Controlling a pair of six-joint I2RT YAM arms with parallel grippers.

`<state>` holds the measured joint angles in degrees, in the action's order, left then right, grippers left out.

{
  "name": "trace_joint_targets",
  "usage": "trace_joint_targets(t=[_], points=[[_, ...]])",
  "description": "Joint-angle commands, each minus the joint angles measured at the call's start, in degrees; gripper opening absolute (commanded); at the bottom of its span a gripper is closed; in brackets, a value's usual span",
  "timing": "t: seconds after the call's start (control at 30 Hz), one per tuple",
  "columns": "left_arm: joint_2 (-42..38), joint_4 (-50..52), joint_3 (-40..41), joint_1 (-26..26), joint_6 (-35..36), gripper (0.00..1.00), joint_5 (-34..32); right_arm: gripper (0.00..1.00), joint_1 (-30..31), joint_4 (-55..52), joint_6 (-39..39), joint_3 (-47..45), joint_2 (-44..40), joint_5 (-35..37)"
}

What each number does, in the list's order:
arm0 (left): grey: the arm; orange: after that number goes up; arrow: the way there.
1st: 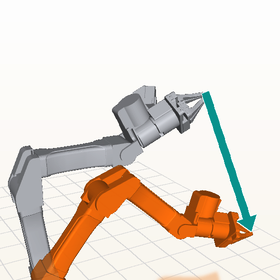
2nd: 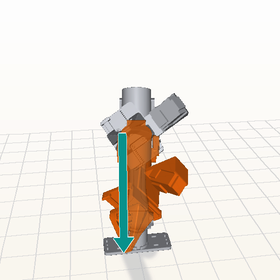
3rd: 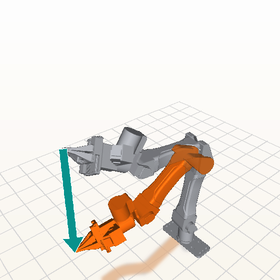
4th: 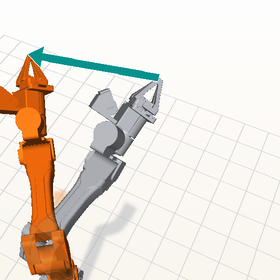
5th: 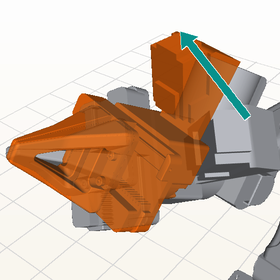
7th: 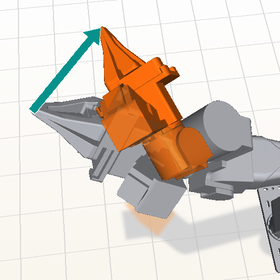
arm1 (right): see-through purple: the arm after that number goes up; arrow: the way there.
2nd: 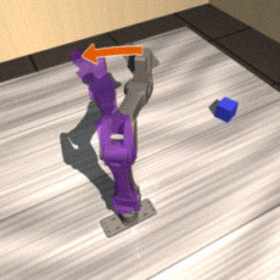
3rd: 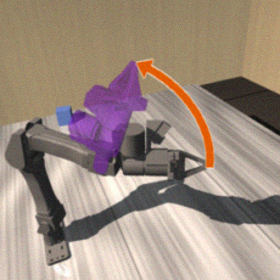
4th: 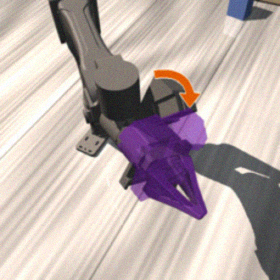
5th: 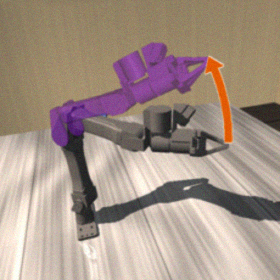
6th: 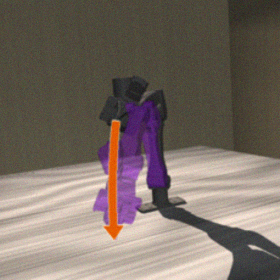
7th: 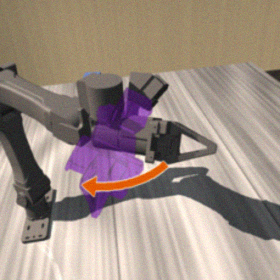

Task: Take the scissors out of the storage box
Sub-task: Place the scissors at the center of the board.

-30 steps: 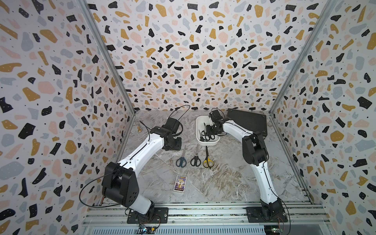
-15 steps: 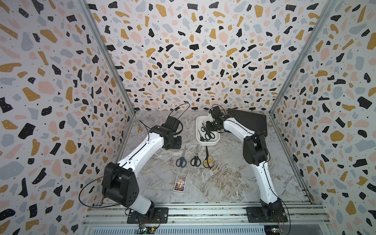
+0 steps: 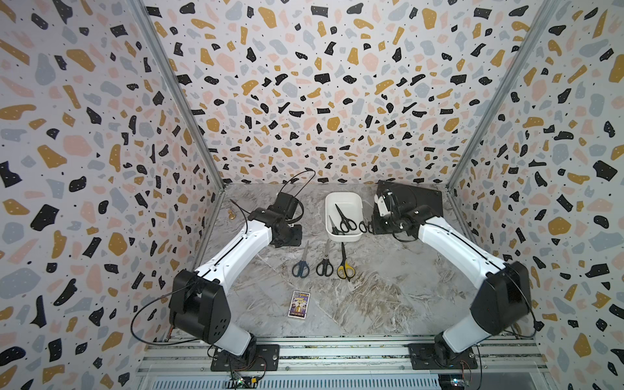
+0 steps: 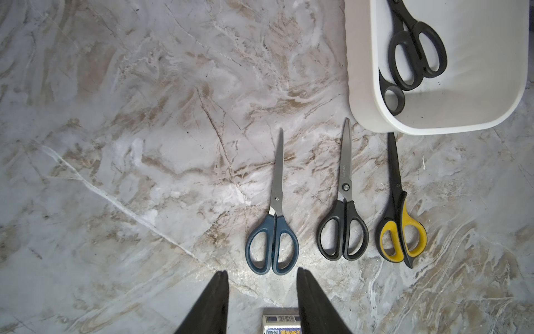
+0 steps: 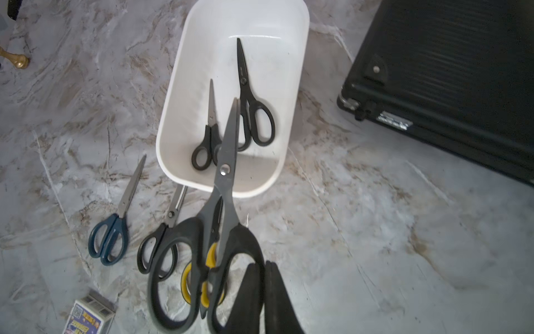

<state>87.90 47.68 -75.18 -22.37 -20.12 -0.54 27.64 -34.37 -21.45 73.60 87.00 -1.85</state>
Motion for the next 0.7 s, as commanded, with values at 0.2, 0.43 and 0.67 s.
trace_joint_targets(t=[0.2, 0.43, 0.67], points=[[1.49, -2.30, -1.53, -0.38, -0.25, 0.42, 2.57, 0.10, 1.11, 5.42, -4.63, -21.77, -7.34, 0.99], [1.33, -2.94, -0.73, -0.84, -1.30, 0.42, 2.67, 0.10, 2.42, 10.69, -4.50, -23.11, -0.91, 2.14], [0.71, -2.62, -0.11, -0.95, -1.55, 0.42, 2.07, 0.11, 3.96, 13.85, -5.50, -22.43, 3.12, 2.12]])
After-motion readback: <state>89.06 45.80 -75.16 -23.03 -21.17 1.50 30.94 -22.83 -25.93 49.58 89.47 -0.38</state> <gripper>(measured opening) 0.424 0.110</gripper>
